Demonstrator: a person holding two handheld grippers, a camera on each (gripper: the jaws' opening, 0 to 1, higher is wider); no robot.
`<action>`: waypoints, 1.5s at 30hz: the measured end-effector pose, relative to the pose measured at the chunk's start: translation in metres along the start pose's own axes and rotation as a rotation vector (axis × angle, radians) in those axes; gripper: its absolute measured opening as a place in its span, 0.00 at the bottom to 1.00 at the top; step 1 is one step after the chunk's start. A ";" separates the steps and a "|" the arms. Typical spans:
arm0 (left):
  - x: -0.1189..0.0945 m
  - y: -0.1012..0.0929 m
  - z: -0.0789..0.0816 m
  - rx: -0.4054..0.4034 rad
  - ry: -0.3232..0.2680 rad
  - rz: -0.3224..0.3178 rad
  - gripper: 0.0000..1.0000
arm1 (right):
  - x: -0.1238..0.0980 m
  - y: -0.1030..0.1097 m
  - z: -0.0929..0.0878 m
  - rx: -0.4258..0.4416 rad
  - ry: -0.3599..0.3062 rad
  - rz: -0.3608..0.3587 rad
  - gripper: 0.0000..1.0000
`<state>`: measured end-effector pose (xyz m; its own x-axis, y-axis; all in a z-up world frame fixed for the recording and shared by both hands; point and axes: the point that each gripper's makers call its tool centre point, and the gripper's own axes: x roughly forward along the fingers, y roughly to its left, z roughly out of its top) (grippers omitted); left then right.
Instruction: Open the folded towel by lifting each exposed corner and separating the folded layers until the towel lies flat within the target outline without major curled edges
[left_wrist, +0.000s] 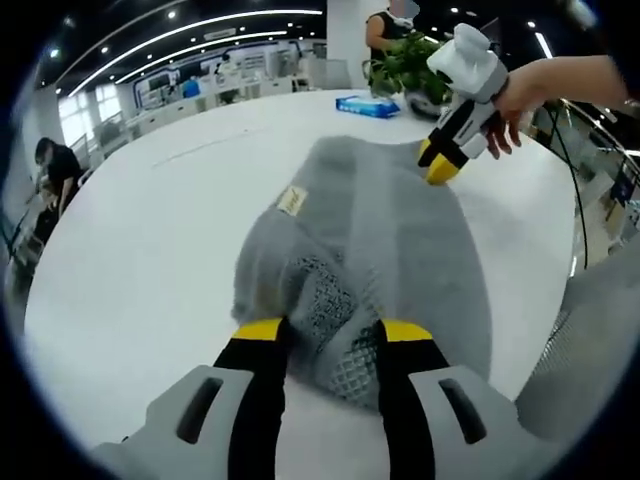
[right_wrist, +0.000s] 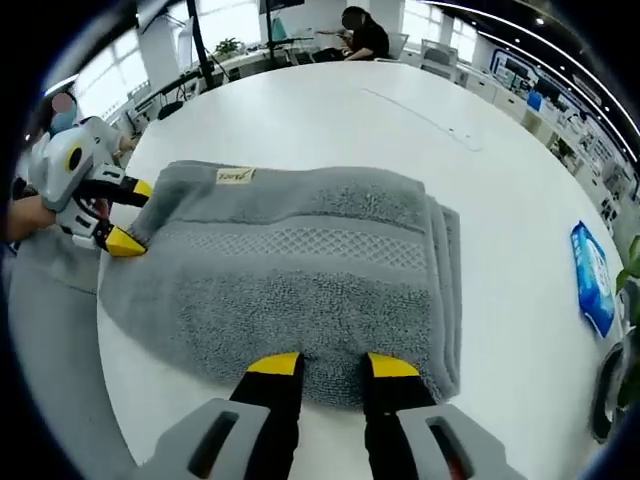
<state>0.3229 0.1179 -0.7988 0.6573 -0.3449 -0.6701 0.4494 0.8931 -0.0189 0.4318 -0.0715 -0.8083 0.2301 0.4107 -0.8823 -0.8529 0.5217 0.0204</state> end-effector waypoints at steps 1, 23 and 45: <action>0.000 0.000 0.000 -0.001 -0.001 0.003 0.34 | 0.001 0.000 0.002 -0.006 0.000 0.003 0.21; -0.011 -0.005 -0.009 -0.071 0.038 0.010 0.36 | 0.025 -0.009 0.047 -0.178 0.052 0.075 0.20; -0.014 -0.015 -0.016 -0.102 0.085 0.005 0.40 | 0.050 -0.022 0.093 -0.244 0.045 0.092 0.18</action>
<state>0.2970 0.1139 -0.8008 0.6034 -0.3188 -0.7310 0.3799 0.9208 -0.0880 0.5054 0.0067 -0.8089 0.1300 0.4119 -0.9019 -0.9582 0.2860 -0.0075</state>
